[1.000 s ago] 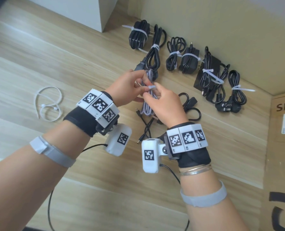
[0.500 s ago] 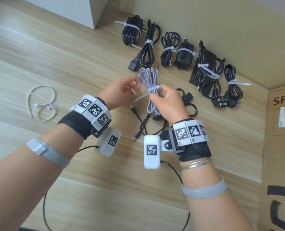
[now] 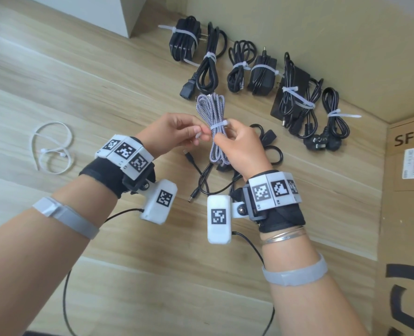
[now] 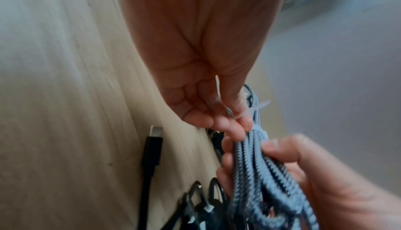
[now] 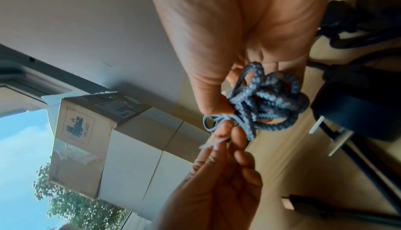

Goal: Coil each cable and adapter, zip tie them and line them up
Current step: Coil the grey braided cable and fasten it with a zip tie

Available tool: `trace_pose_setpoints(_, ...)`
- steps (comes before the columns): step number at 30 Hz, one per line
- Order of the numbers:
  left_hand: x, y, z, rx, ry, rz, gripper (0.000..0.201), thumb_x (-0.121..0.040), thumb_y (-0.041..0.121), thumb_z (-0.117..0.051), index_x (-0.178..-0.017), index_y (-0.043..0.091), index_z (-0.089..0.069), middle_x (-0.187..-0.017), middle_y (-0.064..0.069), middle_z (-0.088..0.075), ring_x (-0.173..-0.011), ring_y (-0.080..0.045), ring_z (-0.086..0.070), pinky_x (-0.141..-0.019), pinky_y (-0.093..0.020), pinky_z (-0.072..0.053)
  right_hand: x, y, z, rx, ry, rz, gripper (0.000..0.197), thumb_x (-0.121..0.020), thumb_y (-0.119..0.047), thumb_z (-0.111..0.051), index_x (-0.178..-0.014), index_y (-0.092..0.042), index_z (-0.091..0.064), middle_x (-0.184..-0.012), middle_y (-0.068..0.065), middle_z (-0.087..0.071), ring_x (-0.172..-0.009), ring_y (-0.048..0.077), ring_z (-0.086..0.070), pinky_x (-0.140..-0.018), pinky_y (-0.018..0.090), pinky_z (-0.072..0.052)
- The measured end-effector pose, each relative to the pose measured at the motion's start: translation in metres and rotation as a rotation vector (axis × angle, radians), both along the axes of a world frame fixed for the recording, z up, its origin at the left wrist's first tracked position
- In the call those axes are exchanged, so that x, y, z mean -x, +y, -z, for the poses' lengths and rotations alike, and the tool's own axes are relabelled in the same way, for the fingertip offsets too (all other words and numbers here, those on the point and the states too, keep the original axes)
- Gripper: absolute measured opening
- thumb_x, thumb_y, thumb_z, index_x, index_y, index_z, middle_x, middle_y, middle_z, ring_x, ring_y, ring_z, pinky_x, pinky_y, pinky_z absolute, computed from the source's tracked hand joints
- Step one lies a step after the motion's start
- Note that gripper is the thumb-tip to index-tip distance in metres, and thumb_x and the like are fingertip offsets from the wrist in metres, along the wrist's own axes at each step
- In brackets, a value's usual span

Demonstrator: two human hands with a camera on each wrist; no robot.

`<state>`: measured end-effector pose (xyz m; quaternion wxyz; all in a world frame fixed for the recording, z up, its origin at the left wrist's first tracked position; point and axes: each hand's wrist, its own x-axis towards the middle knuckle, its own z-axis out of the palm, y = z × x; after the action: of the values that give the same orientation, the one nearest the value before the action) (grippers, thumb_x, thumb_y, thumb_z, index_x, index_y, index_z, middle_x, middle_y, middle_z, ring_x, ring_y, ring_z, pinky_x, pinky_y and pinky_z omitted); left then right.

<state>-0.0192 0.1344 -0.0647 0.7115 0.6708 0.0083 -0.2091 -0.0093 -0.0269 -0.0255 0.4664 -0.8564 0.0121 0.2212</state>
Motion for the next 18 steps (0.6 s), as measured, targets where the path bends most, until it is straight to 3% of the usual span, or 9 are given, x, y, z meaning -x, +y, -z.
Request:
trace_pose_setpoints(7,0.003,-0.003,-0.004,0.074,0.030,-0.030,0.019,-0.095,0.007,-0.043,-0.084,0.014,-0.057,-0.083,0.003,-0.066,-0.066,-0.005,-0.062,-0.063,-0.017,-0.050,0.005,-0.001,0.004,-0.028,-0.011,-0.014,0.029,-0.077,-0.022,-0.055,-0.105,-0.018,-0.064,-0.095,-0.002,-0.071,-0.091,0.021,-0.066,-0.088,0.048,-0.050)
trace_pose_setpoints(10,0.004,-0.004,-0.007,0.081,0.048,-0.076,0.016,-0.094,0.008,-0.045,-0.081,0.012,-0.054,-0.070,0.005,-0.067,-0.058,-0.006,-0.062,-0.058,-0.017,-0.050,0.006,-0.002,0.006,-0.030,-0.006,-0.024,0.031,-0.076,-0.026,-0.054,-0.104,-0.019,-0.064,-0.094,0.000,-0.071,-0.091,0.022,-0.065,-0.088,0.049,-0.050)
trace_pose_setpoints(13,0.002,-0.003,-0.009,-0.027,-0.024,-0.153,0.016,-0.092,0.008,-0.051,-0.078,0.012,-0.057,-0.055,0.008,-0.062,-0.049,-0.005,-0.057,-0.055,-0.017,-0.052,0.010,-0.004,0.009,-0.024,-0.010,-0.045,0.028,-0.077,-0.027,-0.052,-0.101,-0.019,-0.064,-0.093,0.004,-0.071,-0.090,0.025,-0.065,-0.087,0.049,-0.050)
trace_pose_setpoints(18,0.000,-0.008,-0.010,-0.267,-0.151,-0.182,0.016,-0.086,0.016,-0.062,-0.071,0.020,-0.059,-0.052,0.010,-0.063,-0.052,-0.009,-0.062,-0.059,-0.024,-0.055,0.011,-0.005,0.009,0.013,-0.031,-0.059,0.019,-0.085,-0.020,-0.055,-0.101,-0.019,-0.063,-0.090,0.003,-0.070,-0.086,0.024,-0.065,-0.083,0.046,-0.052)
